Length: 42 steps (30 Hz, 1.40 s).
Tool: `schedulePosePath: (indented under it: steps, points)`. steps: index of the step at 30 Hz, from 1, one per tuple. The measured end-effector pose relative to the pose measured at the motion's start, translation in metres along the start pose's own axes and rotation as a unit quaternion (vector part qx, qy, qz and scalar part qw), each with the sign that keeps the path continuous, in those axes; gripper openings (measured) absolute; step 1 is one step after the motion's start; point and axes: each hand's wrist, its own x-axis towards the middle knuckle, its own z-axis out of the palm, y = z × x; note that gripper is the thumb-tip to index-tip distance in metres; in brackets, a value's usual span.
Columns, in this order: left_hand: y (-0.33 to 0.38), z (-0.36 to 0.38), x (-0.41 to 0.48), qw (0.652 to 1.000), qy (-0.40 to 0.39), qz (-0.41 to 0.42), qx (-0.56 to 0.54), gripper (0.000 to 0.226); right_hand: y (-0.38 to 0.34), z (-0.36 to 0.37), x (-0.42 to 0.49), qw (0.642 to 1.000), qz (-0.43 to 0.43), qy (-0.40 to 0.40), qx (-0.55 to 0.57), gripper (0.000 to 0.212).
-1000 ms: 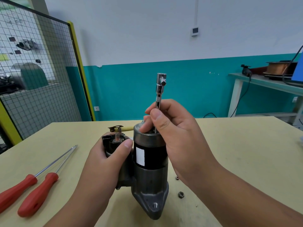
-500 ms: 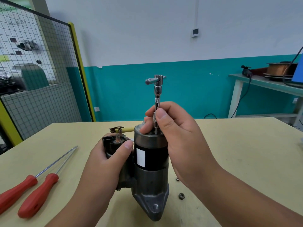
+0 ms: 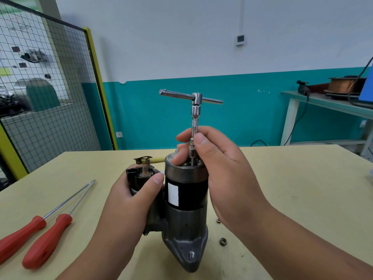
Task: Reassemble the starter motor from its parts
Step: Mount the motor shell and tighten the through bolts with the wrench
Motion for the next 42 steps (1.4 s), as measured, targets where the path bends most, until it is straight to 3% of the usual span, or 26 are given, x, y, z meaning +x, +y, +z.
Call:
schedulePosePath:
  steps: [17,25,38,42]
  points:
    - [0.0018,0.0010,-0.0026,1.000,0.002,0.004,-0.012,0.050,0.0013,0.0008,0.0005,1.000,-0.010,0.005,-0.018,0.015]
    - [0.0044,0.0013,-0.0032,1.000,0.001,0.002,0.003,0.051,-0.0016,-0.0001,-0.0005,1.000,0.011,0.000,-0.001,0.027]
    - [0.0072,0.0020,-0.0042,1.000,0.003,0.003,0.012,0.049,-0.0013,0.0023,0.0006,1.000,-0.012,0.008,-0.021,0.014]
    - [0.0052,0.0012,-0.0029,1.000,0.002,0.005,0.016,0.051,-0.0023,0.0008,-0.0009,1.000,-0.004,0.005,-0.011,0.024]
